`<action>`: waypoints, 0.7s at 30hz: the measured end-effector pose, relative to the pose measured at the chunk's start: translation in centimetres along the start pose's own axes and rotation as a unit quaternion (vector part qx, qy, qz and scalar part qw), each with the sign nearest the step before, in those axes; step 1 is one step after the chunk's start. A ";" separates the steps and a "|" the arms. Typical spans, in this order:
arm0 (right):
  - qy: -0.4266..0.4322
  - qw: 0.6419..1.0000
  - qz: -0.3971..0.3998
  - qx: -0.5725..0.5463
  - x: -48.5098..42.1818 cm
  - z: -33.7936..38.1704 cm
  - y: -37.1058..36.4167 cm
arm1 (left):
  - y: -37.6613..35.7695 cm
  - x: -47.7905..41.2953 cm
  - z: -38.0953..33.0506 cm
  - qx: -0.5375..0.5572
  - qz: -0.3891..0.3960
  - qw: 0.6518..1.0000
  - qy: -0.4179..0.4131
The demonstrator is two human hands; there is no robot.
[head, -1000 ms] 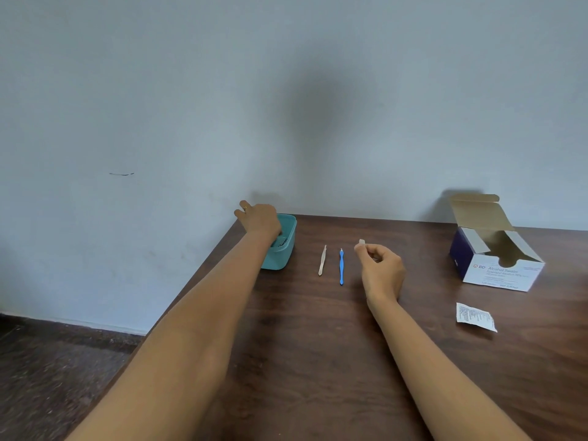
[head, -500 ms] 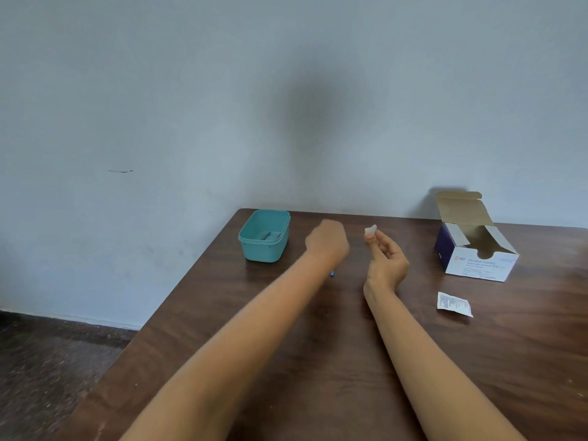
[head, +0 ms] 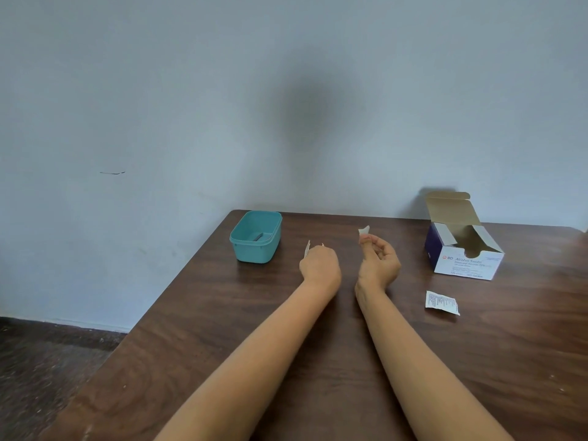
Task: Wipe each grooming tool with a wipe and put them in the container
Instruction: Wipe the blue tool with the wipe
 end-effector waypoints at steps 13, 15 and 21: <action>0.003 0.999 0.033 -0.004 0.0 0.3 0.0 | 0.6 0.8 -0.3 -0.007 0.029 0.999 -0.038; -0.001 0.998 0.059 -0.013 0.0 0.4 -0.1 | 0.8 1.4 0.3 0.051 0.011 0.998 -0.017; -0.062 0.990 0.127 -0.006 0.8 0.4 0.6 | 0.5 3.4 2.4 0.388 -0.018 0.921 0.033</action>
Point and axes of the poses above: each hand's wrist, its own x-axis away from the middle knuckle, its own y-axis out of the back of the hand, z = x × y, the point moved 7 cm from there along -x, towards the middle knuckle, and after that the axes turned 8 degrees about x, right-handed, at the moved point
